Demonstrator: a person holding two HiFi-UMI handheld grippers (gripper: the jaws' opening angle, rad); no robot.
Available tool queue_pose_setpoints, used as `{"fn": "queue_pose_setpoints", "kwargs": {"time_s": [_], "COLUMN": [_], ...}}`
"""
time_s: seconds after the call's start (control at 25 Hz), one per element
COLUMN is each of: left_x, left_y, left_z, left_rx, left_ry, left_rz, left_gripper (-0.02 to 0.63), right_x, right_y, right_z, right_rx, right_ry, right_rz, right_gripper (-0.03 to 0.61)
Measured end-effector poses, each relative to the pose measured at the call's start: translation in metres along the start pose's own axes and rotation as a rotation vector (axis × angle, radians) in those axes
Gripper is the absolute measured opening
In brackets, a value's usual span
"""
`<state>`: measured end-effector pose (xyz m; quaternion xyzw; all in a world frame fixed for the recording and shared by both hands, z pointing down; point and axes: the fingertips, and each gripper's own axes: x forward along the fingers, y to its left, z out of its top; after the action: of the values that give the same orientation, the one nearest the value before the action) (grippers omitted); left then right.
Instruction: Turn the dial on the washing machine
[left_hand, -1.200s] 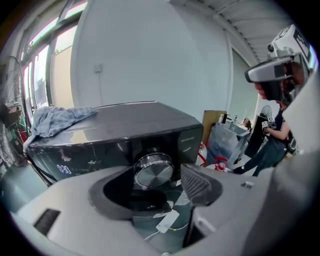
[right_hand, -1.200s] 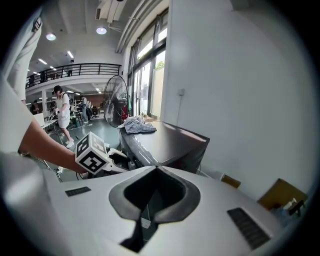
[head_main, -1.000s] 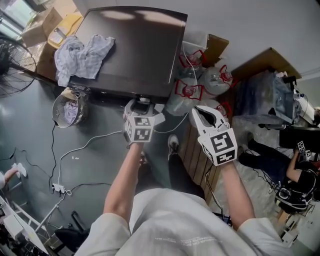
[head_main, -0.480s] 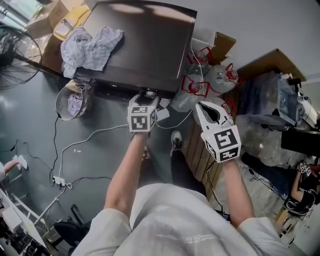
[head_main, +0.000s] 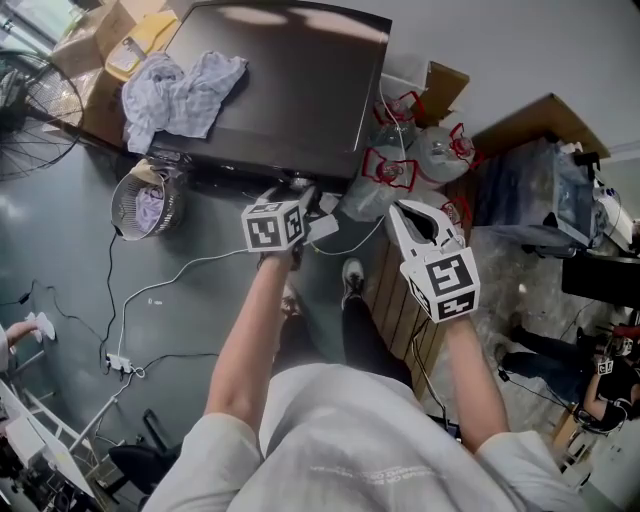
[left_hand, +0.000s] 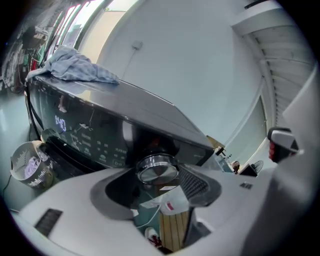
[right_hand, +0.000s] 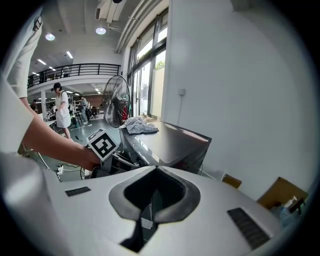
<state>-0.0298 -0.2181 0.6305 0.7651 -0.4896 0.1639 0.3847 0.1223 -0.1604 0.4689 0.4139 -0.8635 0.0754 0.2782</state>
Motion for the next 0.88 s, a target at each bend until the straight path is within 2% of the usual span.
{"fn": "queue_pose_setpoints", "kwargs": {"time_s": [0.24,0.44,0.64,0.88], "left_x": [-0.004,0.001,0.003,0.000], "left_y": [-0.005,-0.009,-0.007,-0.006], "left_z": [0.000,0.002,-0.002,0.002], "left_rx": [0.200,0.220,0.283,0.223], "left_ry": [-0.003,0.004,0.047,0.031], "left_rz": [0.108,0.140,0.182,0.159], "left_gripper": [0.266,0.270,0.258,0.253], "right_x": [-0.005,-0.009,-0.014,-0.018], "right_y": [-0.003,-0.003,-0.005,-0.009], "right_z": [-0.004,-0.008,-0.008,-0.011], "right_rx": [0.008,0.025,0.030,0.044], "right_ry": [0.005,0.007,0.001,0.000], "right_rz": [-0.014,-0.017,-0.024,-0.033], "right_gripper": [0.014,0.014,0.014,0.014]}}
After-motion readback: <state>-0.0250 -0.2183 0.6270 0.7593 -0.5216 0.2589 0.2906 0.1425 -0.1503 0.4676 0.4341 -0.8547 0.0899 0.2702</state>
